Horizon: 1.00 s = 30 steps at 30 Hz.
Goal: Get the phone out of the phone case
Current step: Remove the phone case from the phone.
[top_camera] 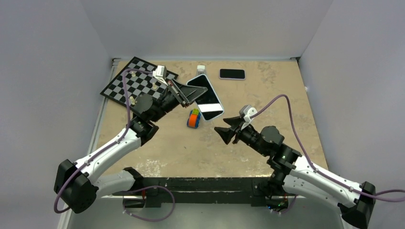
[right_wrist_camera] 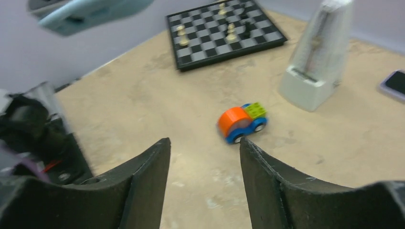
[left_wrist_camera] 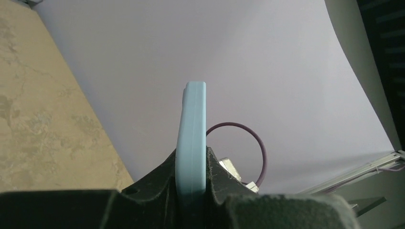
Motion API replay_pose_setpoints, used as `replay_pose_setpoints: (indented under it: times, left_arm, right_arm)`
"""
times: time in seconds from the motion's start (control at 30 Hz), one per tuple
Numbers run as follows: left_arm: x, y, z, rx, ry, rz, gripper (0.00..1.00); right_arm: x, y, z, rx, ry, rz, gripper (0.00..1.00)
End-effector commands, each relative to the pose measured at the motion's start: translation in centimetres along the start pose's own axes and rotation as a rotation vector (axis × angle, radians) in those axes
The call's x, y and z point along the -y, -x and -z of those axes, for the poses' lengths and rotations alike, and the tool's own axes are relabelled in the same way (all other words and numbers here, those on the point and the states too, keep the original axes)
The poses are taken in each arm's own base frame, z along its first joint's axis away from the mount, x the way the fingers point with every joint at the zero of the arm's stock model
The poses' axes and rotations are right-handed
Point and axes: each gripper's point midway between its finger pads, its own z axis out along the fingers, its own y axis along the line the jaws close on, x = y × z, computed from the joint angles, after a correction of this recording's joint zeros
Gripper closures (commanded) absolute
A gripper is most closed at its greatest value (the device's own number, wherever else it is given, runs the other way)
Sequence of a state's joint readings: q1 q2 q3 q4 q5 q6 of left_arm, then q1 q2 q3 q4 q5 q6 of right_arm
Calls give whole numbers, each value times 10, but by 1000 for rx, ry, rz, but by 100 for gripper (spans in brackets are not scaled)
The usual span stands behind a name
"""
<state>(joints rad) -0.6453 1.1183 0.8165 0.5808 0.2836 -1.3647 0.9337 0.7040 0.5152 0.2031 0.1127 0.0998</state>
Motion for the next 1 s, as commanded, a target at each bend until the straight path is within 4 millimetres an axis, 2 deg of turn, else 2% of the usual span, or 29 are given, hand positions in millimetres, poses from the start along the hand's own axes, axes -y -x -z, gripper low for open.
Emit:
replay_pose_setpoints:
  times: [0.0,0.07,0.13,0.23,0.3,0.43,0.67,0.97]
  left_arm:
    - [47,18,4,32,-166,-175,100]
    - [50,16,1,-6,-202,-169,100]
    - [53,13,-2,-44,-237,-168,100]
    - [55,10,-3,-89,-256,-184,100]
    - [59,6,-2,-118,-264,-211,100]
    - [64,-2,2,-177,-278,-246,100]
    - [66,-13,7,-271,-285,-279,100]
    - [65,-18,11,-331,-273,-311,100]
  right_arm:
    - [-37,-6,19,-136,179,-285,41]
    - [-46,2,19,-180,279,-372,43]
    - [-55,24,22,-177,390,-412,49]
    - [-57,53,24,-135,442,-399,44]
    - [-51,66,22,-119,443,-402,40]
    - [-38,72,16,-124,468,-413,38]
    - [-49,80,21,-97,582,-325,45]
    - [-60,90,29,-73,670,-296,45]
